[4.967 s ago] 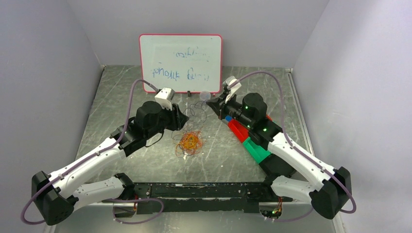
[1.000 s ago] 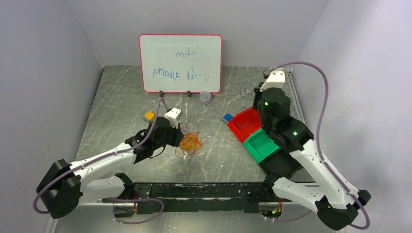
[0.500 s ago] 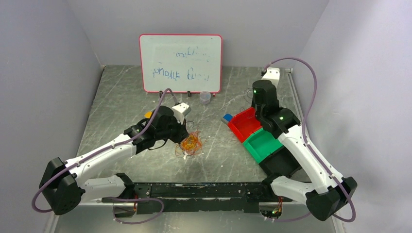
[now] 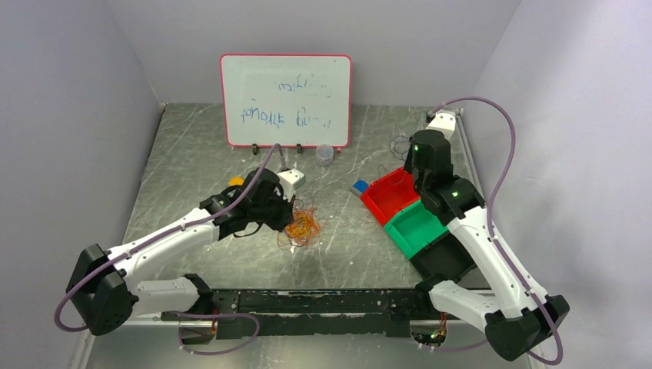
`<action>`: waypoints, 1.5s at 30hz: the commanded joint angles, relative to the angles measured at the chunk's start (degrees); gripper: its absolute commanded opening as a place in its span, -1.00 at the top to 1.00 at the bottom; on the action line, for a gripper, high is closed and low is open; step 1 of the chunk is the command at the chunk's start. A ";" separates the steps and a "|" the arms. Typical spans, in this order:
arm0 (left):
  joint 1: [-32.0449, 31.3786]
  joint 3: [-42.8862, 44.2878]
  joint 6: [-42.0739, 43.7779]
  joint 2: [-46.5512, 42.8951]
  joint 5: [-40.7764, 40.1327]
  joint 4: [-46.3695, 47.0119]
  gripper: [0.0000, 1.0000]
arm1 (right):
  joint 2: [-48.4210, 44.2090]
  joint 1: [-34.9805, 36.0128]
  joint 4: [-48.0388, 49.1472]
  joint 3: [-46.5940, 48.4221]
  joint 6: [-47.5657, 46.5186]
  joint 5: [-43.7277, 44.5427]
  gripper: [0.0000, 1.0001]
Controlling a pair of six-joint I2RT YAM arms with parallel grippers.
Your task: Untangle the cables
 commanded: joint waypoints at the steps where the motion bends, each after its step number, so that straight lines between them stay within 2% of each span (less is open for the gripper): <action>1: -0.34 0.85 0.60 0.59 0.25 -1.52 0.86 | 0.61 -0.60 -0.14 -2.99 2.59 1.77 1.00; 7: -0.36 0.68 0.49 1.10 0.47 -1.43 0.86 | 2.49 -1.66 -0.20 -5.03 4.80 4.07 1.00; 23: -0.33 0.98 0.72 3.02 0.78 -1.43 0.86 | 2.81 -5.88 0.30 -7.29 6.18 3.23 1.00; 31: -0.34 1.23 0.83 3.83 1.25 -1.45 0.86 | 5.09 -6.94 2.19 -13.44 9.81 -7.08 1.00; 36: -0.34 1.06 0.83 3.86 1.11 -1.46 0.86 | 6.41 -6.95 3.96 -18.72 15.55 -10.53 1.00; 41: -0.32 1.18 0.92 4.29 1.10 -1.59 0.86 | 9.48 -7.06 4.62 -20.56 17.33 -11.61 0.99; 45: -0.32 1.20 0.92 4.39 0.66 -1.70 0.86 | 11.68 -7.11 5.14 -19.72 16.60 -12.76 0.56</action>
